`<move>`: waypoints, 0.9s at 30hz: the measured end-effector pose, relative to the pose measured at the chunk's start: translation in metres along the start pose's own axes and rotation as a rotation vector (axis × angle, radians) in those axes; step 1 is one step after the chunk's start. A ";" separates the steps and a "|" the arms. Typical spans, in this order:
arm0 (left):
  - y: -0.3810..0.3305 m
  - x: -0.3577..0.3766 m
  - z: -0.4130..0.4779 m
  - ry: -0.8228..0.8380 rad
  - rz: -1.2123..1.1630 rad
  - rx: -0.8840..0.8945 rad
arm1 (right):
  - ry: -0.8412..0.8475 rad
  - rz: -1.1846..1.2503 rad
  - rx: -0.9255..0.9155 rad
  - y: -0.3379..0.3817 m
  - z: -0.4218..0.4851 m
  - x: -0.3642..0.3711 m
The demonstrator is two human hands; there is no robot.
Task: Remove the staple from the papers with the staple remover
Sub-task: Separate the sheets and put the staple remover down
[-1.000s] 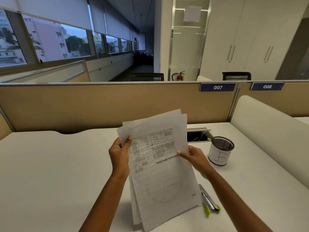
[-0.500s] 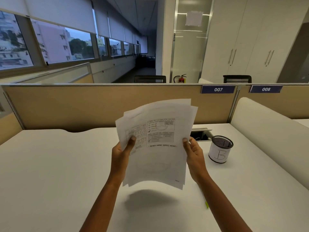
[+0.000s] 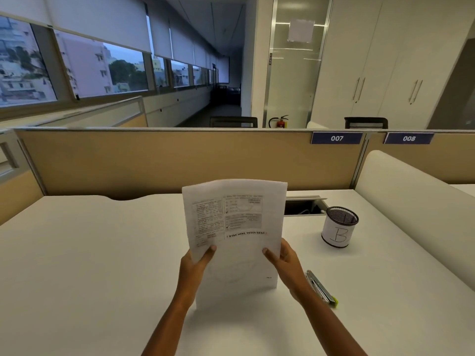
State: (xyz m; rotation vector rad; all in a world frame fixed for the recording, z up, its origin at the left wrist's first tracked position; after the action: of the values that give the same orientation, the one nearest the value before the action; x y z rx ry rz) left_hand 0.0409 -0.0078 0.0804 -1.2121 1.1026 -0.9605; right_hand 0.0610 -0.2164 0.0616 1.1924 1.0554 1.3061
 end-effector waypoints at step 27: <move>-0.041 -0.007 0.031 -0.104 -0.023 0.143 | -0.171 -1.111 0.559 -0.057 -0.011 -0.106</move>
State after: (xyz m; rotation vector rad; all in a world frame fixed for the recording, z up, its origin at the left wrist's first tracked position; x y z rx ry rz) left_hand 0.0698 0.0005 0.1226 -1.1469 0.9247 -0.9659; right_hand 0.0548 -0.3173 -0.0058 0.8130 1.6532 0.0405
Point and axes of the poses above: each hand's wrist, its own z-axis towards the middle knuckle, its own x-axis out of the palm, y = z × x, the point moved 5 cm from there along z, towards the middle knuckle, and after that the axes turned 10 degrees about z, right-handed, at the moved point
